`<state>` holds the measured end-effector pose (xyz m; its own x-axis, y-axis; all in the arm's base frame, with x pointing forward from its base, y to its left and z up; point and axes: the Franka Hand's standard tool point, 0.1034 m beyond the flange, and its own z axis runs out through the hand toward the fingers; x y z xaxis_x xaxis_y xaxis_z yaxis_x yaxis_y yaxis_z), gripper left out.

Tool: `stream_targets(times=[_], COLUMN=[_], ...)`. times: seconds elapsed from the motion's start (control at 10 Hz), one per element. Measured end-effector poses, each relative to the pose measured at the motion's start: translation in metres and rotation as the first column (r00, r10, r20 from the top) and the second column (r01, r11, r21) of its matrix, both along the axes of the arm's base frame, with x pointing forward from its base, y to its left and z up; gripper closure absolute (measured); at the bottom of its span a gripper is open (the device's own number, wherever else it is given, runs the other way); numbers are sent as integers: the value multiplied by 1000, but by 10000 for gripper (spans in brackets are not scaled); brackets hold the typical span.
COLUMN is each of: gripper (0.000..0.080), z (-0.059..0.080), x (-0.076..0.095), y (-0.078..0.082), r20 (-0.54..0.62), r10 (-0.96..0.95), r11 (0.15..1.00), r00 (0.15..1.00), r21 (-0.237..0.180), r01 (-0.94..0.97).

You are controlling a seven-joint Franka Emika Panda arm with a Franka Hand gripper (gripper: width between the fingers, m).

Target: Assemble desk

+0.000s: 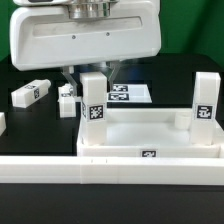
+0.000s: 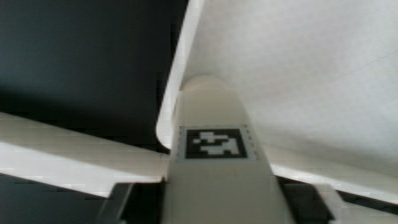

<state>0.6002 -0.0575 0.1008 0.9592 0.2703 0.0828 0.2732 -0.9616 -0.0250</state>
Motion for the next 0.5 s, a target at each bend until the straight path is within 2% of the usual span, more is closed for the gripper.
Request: stream_targets(times=[0.3,0.5], gripper=[511,510], z=[0,1], x=[0,1], y=[0,0], r20=[-13,-29], r10=[-257,-467], r11=[966,883], r00=[966,884], r21=[27,36], r01=[258,468])
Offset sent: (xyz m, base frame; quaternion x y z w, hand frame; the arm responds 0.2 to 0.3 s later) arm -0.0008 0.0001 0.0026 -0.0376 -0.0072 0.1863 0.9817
